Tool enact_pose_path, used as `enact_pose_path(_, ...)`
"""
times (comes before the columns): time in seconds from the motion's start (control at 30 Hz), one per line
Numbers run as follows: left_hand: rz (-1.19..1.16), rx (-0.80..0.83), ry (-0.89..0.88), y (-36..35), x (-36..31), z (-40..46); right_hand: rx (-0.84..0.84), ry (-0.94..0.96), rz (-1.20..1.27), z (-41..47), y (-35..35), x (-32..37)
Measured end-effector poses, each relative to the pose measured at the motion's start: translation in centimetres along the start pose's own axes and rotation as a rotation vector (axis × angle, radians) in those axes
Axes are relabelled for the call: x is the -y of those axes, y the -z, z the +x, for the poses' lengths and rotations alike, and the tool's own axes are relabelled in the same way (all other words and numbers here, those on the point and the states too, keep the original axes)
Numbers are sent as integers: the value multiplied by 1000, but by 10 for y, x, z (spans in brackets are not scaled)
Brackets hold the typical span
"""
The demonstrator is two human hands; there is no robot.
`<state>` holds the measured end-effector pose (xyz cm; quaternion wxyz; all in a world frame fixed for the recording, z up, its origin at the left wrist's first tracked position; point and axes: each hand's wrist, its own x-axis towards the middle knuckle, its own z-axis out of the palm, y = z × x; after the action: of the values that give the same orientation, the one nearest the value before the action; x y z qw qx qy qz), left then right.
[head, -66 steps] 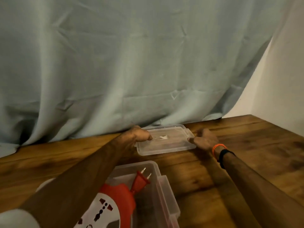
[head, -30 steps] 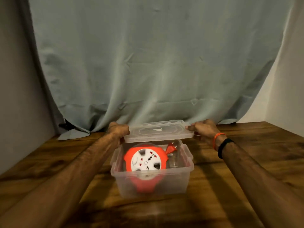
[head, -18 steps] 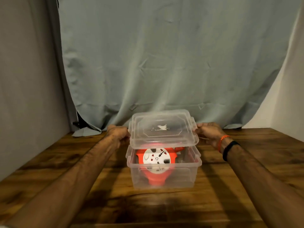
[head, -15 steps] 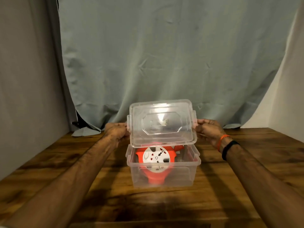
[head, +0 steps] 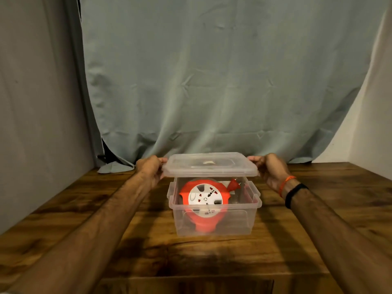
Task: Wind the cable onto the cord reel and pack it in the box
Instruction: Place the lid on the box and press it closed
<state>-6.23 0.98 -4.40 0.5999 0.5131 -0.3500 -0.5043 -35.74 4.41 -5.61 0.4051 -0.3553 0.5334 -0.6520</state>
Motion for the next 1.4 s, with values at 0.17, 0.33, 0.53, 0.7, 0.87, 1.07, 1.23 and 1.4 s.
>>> enact_pose_path(0.17, 222, -6, -63, -6, 10, -5, -80, 37, -286, 1, -8, -10)
enact_pose_path(0.33, 441, 63, -75, -11, 25, -6, -199, 143, -757, -3, -13, -18)
enact_pose_path(0.53, 512, 40, -24, -5, 43, -5, -174, 152, -900, -8, -7, -28)
enact_pose_path(0.7, 508, 54, 9, -3, 46, -4, -150, 136, -873, -12, -3, -32)
enact_pose_path(0.87, 483, 49, -1, 0, 49, -5, -144, 152, -731, -15, 2, -39)
enact_pose_path(1.07, 300, 63, 15, 5, 52, -6, -124, 183, -766, -19, 3, -39)
enact_pose_path(1.23, 262, 63, 5, 4, 58, -8, -31, 190, -803, -23, 6, -41)
enact_pose_path(1.4, 443, 47, 9, -5, 56, -1, -17, 132, -794, -23, 1, -36)
